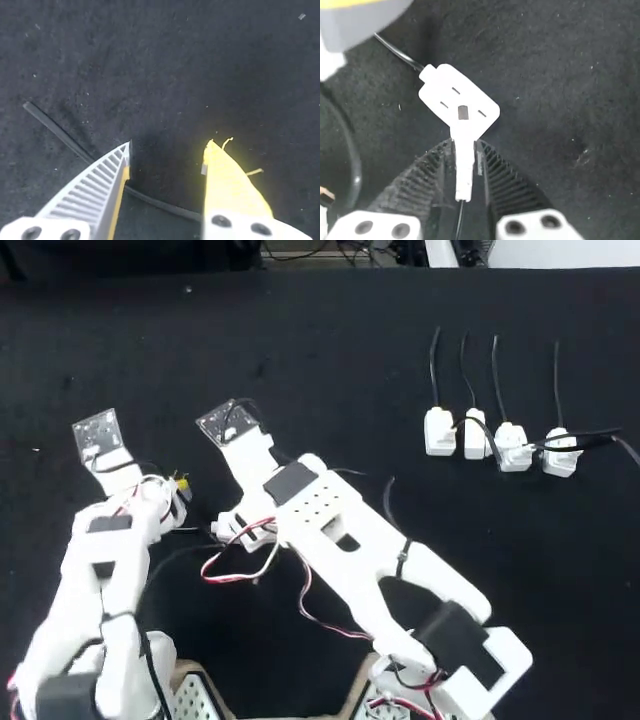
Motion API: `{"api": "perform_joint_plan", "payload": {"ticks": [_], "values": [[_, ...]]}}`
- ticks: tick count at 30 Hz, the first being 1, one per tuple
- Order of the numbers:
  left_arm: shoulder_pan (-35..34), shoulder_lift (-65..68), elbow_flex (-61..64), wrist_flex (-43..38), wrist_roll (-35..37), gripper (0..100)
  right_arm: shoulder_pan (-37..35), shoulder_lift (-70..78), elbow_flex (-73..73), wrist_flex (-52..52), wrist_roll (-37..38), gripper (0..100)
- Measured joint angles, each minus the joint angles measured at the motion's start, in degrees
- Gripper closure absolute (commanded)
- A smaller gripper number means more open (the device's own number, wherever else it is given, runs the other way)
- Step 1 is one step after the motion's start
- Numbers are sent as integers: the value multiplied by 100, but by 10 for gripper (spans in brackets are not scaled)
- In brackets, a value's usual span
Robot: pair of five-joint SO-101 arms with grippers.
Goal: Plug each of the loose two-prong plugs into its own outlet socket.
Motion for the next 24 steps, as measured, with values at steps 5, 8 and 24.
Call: {"api": "perform_joint_plan", "payload": {"ticks": [5, 8, 24], "values": [[35, 747, -448, 211, 0, 766, 167, 44, -88, 26, 0, 988], [193, 835, -659, 466, 0, 766, 316, 53, -176, 281, 0, 988], [202, 853, -721, 519, 0, 766, -132, -607, 782, 176, 607, 988]]}}
